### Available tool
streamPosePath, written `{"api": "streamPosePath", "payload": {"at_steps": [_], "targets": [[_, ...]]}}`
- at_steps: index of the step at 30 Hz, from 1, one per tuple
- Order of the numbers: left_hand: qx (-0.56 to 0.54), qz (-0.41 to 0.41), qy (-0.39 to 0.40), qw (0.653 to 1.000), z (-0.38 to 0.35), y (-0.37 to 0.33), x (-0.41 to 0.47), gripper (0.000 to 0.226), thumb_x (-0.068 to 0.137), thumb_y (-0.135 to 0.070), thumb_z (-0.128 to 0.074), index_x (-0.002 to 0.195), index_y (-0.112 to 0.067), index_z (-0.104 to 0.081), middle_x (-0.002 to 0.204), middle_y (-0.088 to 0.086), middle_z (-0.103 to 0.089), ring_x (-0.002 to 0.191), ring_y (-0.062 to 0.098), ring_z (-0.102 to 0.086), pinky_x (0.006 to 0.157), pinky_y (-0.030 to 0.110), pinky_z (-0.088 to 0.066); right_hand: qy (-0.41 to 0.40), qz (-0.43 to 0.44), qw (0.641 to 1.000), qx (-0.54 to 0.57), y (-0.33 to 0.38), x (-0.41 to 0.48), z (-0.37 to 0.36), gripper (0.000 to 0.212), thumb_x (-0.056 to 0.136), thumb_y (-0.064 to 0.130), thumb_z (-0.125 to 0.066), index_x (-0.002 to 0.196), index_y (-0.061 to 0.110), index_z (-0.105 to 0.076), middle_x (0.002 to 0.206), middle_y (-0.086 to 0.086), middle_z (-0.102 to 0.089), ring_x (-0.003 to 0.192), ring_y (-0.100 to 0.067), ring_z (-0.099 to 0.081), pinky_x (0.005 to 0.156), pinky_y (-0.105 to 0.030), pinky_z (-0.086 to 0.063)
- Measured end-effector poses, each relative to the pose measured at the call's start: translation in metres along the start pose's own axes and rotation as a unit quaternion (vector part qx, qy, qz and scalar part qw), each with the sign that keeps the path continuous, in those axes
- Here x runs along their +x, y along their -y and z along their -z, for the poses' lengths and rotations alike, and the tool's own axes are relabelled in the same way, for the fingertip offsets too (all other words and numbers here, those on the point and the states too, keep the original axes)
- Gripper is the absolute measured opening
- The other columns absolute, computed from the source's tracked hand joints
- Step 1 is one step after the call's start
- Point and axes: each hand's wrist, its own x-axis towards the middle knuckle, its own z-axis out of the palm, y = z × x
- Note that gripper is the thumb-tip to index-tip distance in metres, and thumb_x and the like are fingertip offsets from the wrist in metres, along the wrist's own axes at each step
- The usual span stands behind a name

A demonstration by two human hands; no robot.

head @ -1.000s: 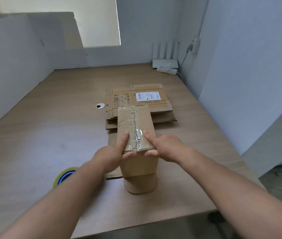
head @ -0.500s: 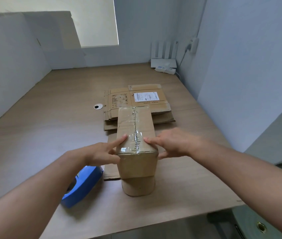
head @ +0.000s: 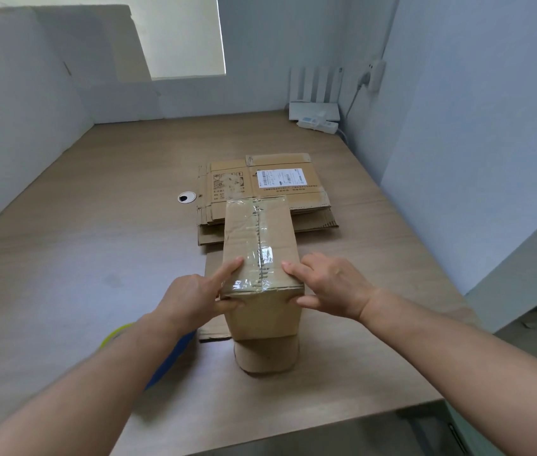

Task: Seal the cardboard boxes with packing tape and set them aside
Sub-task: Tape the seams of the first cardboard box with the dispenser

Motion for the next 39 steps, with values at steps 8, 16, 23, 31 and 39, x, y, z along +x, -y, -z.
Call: {"api": "streamPosePath", "payload": {"at_steps": [8,16,23,31,39], "targets": [[-0.469,0.058,-0.033,0.881,-0.033,-0.014,-0.050,0.080,0.083,-0.054,-0.046,0.144,-0.046,0.006,0.139,-0.030,-0.033,0.131,0.001,-0.039,0.108,0.021,-0.031,-0.016,-0.088,0.996,0.029,0.009,-0.009,-0.008,0.066,0.063,0.055,-0.070,0.114,0.016,-0.058,0.078,-0.005,-0.061,0.066,-0.025,-0.061,0.043,-0.031,-0.051],[-0.420,0.088,0.003,0.903,-0.044,-0.019,-0.048,0.074,0.089,-0.063,-0.028,0.152,-0.038,0.001,0.152,-0.014,-0.030,0.139,0.009,-0.032,0.114,0.028,-0.028,0.046,-0.158,0.986,0.036,0.026,-0.008,-0.003,0.082,0.072,0.076,-0.038,0.121,0.015,-0.061,0.087,-0.003,-0.060,0.079,-0.022,-0.061,0.056,-0.031,-0.052],[-0.228,0.104,0.035,0.967,-0.030,-0.026,-0.053,0.074,0.097,-0.019,-0.036,0.152,-0.031,0.012,0.099,0.009,-0.065,0.064,0.009,-0.050,0.062,0.028,-0.043,0.150,-0.184,0.969,0.064,0.026,-0.004,0.013,0.085,0.079,0.075,-0.039,0.148,0.026,-0.029,0.123,-0.002,-0.051,0.116,-0.021,-0.047,0.089,-0.033,-0.046],[-0.264,0.057,-0.007,0.963,-0.034,-0.007,-0.053,0.070,0.099,-0.032,-0.036,0.145,-0.048,0.014,0.124,-0.005,-0.063,0.105,0.018,-0.062,0.093,0.036,-0.047,0.232,-0.155,0.957,0.078,0.017,0.003,0.029,0.078,0.090,0.046,-0.057,0.152,0.027,-0.014,0.132,-0.004,-0.048,0.124,-0.021,-0.041,0.099,-0.036,-0.041],[-0.062,-0.016,0.027,0.998,0.013,-0.001,-0.032,0.069,0.097,-0.039,-0.049,0.152,-0.034,-0.008,0.116,-0.017,-0.067,0.106,0.015,-0.061,0.085,0.025,-0.044,0.230,-0.138,0.962,0.049,0.018,0.008,0.030,0.072,0.092,0.040,-0.057,0.151,0.024,-0.020,0.129,-0.005,-0.051,0.120,-0.023,-0.044,0.096,-0.033,-0.040]]}}
